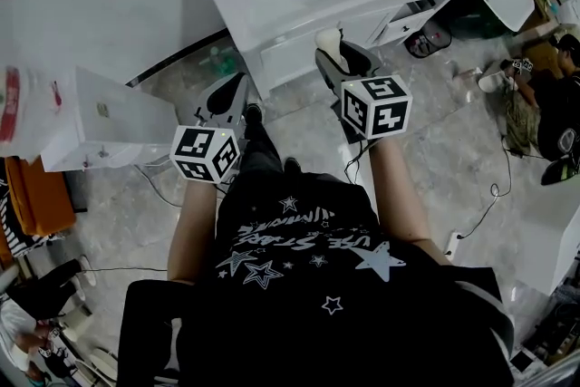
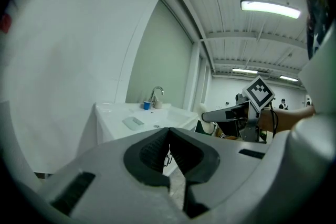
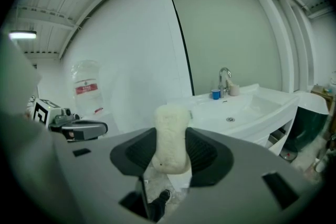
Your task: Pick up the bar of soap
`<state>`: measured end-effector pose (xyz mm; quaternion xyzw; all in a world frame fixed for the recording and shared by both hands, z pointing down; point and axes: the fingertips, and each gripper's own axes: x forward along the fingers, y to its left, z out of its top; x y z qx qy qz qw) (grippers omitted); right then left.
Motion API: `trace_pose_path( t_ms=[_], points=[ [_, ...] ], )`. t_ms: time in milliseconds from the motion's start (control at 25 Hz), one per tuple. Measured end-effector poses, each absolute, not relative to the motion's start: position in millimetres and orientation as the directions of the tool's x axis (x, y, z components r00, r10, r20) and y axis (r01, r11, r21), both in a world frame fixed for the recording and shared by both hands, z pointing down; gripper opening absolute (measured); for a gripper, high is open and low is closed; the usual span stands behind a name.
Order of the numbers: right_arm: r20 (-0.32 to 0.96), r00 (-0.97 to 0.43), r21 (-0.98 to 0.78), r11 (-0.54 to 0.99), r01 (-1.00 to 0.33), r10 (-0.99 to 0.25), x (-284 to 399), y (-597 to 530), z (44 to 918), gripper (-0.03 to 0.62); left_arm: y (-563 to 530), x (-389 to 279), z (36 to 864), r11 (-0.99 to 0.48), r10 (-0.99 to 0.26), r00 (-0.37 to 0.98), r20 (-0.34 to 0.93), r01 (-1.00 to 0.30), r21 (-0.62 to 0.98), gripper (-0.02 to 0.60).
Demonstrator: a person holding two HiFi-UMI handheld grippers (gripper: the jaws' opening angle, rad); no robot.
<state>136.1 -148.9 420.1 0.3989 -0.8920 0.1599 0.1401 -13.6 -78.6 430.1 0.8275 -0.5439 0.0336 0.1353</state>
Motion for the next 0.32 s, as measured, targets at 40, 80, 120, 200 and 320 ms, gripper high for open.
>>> trace_pose_path(
  t_ms=[40,80,120,200,320],
  points=[
    [0.379,-0.643,-0.175,0.631,-0.756,-0.666,137.7,-145.1,421.5,0.183,-74.4,-12.4,430.4,-0.370,-0.892,0.404,0.204,-0.910,0.188,0.009],
    [0.380,-0.644,-0.177,0.631,-0.755,-0.664,138.6,-141.6,422.7,0.181,-70.7,-11.8,430.9,-0.367,-0.893,0.402,0.205,-0.911,0.188,0.011],
    [0.380,-0.646,-0.179,0.633,-0.753,-0.662,138.9,-138.2,423.7,0.181,-67.5,-11.8,431.3,-0.363,-0.894,0.399,0.206,-0.912,0.189,0.011],
    [0.382,-0.651,-0.181,0.638,-0.748,-0.656,138.6,-132.0,425.5,0.181,-62.2,-12.4,431.8,-0.356,-0.896,0.393,0.208,-0.915,0.191,0.011],
    [0.386,-0.654,-0.179,0.643,-0.745,-0.651,139.0,-124.8,428.3,0.181,-56.6,-12.3,431.6,-0.351,-0.898,0.388,0.208,-0.916,0.193,0.009]
  ],
)
